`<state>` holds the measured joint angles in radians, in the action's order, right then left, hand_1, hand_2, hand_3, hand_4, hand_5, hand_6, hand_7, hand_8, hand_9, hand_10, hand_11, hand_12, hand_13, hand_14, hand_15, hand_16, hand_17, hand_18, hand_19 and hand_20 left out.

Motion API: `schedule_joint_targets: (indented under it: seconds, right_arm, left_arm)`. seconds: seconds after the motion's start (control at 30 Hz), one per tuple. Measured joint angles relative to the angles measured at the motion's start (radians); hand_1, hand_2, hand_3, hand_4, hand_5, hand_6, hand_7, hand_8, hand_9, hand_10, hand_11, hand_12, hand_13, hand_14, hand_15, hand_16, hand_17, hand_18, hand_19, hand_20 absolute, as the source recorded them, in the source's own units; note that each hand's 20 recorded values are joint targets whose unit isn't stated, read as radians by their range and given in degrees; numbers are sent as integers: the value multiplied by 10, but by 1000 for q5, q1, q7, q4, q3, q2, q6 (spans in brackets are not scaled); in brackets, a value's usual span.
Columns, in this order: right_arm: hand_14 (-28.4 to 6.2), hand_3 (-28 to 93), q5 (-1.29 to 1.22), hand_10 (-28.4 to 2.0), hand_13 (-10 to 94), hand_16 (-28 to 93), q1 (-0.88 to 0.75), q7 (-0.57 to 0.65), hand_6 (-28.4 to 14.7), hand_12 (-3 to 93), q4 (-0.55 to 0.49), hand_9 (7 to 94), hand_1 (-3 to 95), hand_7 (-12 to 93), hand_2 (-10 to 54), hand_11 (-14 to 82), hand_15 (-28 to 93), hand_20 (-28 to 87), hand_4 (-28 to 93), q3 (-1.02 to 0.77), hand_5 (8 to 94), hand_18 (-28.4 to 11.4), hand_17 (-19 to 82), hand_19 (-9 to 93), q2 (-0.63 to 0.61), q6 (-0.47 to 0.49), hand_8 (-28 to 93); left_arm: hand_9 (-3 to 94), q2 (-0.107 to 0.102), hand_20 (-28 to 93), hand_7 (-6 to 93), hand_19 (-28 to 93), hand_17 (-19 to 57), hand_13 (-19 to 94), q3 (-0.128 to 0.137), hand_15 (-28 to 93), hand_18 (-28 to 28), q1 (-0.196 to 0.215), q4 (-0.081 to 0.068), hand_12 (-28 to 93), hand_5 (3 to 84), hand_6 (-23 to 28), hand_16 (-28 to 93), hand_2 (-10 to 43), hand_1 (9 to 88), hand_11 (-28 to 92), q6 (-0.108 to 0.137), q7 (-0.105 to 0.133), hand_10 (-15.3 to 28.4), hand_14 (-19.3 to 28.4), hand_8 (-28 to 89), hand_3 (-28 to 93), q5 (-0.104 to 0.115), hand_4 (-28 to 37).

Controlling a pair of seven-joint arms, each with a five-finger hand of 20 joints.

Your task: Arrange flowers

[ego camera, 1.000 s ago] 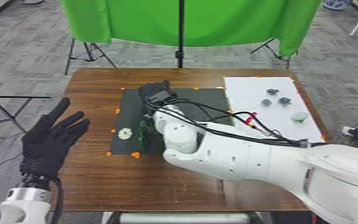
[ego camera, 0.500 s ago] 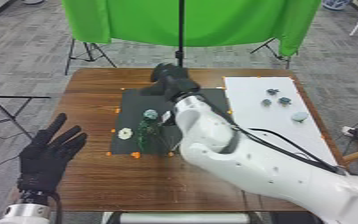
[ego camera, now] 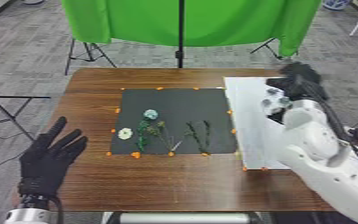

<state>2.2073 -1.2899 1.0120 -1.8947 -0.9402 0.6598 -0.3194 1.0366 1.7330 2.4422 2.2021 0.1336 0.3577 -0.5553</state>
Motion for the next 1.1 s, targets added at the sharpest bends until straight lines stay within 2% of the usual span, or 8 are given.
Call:
schedule_joint_targets:
  seconds: [0.13, 0.4, 0.5, 0.63, 0.7, 0.77, 0.93, 1.1]
  right_arm:
    - [-152, 788, 1, -176, 487, 97, -29, 70, 2, 134, 85, 502, 342, 143, -95, 185, 723, 458, -282, 0, 533, -230, 188, 810, -41, 7, -129]
    - [-150, 787, -67, -171, 487, 84, -7, 34, 17, 137, 211, 503, 346, 150, -95, 181, 725, 458, -283, 76, 512, -231, 179, 811, -63, 98, -131]
    - [-135, 780, -98, -155, 536, 90, 4, 33, 34, 137, 228, 566, 373, 162, -95, 189, 705, 466, -282, 96, 548, -234, 194, 814, -63, 142, -139]
    - [-85, 672, -105, -97, 661, 149, 6, 34, 50, 189, 253, 747, 498, 153, -95, 177, 653, 466, -282, 101, 722, -225, 243, 835, -50, 188, -70]
    - [-61, 590, -82, -70, 714, 196, 24, 38, 54, 289, 271, 865, 571, 146, -95, 98, 637, 464, -282, 137, 824, -217, 272, 855, -48, 173, -17]
    - [-47, 559, -33, -52, 760, 201, 53, 41, 57, 324, 293, 928, 606, 146, -95, 122, 653, 465, -283, 186, 878, -211, 292, 871, -48, 128, -4]
    - [-43, 576, 46, -57, 780, 204, 27, 38, 50, 299, 300, 937, 609, 143, -95, 196, 663, 464, -283, 196, 896, -209, 304, 883, -41, 17, 3]
    - [-43, 613, 106, -63, 779, 207, -55, 21, 43, 298, 216, 937, 590, 144, -95, 224, 670, 464, -283, 147, 897, -210, 301, 888, -46, -40, 10]
  left_arm:
    - [309, 0, 71, 123, 513, -108, 212, -4, 463, 284, 3, 0, 119, 303, 47, -66, 59, 183, 212, 1, 1, 191, 282, -103, 772, 0, -283]
    - [308, 7, 71, 124, 513, -109, 212, -3, 464, 284, 5, 2, 119, 302, 46, -67, 58, 185, 213, 1, -4, 191, 282, -103, 774, -3, -283]
    - [308, 7, 71, 125, 513, -109, 212, -3, 464, 284, 6, 2, 118, 302, 46, -67, 58, 186, 213, 0, -7, 191, 282, -103, 772, -3, -283]
    - [308, 7, 71, 124, 514, -109, 212, -3, 465, 284, 5, 2, 119, 302, 46, -67, 58, 186, 214, 0, -13, 191, 282, -104, 773, -3, -283]
    - [308, 6, 71, 124, 514, -109, 212, -3, 465, 284, 5, 2, 118, 302, 46, -67, 58, 186, 214, 1, -14, 191, 282, -104, 772, -2, -283]
    - [308, 5, 71, 124, 514, -109, 213, -3, 465, 284, 5, 2, 118, 302, 46, -67, 58, 186, 214, 1, -16, 191, 282, -104, 773, -2, -283]
    - [308, 8, 71, 124, 514, -109, 212, -1, 465, 284, 4, 2, 118, 302, 47, -68, 58, 187, 214, 0, -27, 191, 283, -103, 772, -3, -283]
    - [308, 21, 70, 124, 514, -109, 212, 11, 465, 284, 3, 2, 118, 302, 47, -68, 57, 186, 214, 0, -40, 191, 283, -103, 775, -8, -283]
